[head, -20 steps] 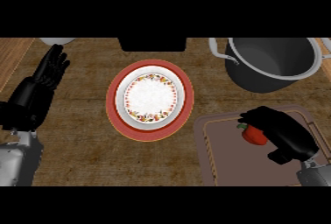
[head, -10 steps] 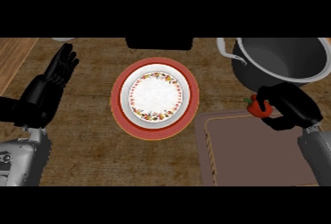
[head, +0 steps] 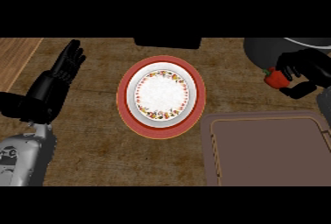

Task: Pick the bell pepper from the tray and place it in the plate

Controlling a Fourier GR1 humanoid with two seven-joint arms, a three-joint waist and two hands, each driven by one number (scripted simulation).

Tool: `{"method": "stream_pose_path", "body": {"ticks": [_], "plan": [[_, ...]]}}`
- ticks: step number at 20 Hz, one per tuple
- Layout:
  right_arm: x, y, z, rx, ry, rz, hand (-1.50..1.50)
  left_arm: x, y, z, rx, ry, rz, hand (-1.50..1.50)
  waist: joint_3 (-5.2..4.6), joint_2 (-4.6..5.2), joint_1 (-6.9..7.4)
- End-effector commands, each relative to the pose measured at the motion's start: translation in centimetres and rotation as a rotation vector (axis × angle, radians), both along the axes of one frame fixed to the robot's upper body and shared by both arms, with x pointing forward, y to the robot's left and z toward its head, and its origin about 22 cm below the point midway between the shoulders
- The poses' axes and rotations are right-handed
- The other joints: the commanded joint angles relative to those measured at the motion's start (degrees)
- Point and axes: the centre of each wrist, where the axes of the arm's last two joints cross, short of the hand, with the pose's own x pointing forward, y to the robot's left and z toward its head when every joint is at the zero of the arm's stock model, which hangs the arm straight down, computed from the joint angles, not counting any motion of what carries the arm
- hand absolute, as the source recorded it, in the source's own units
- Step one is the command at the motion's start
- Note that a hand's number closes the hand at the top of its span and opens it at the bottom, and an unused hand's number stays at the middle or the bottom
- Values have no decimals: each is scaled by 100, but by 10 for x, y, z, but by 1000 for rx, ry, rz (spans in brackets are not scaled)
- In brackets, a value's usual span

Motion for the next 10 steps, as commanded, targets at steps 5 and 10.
{"method": "stream_pose_path", "body": {"ticks": [5,10], "plan": [[36,33,36,318,-34,300,150,2,8,1,13,17,42,0,-6,-93,-228],[42,40,46,509,26,434,150,-14,23,-7,10,27,55,0,-14,-149,-323]]}}
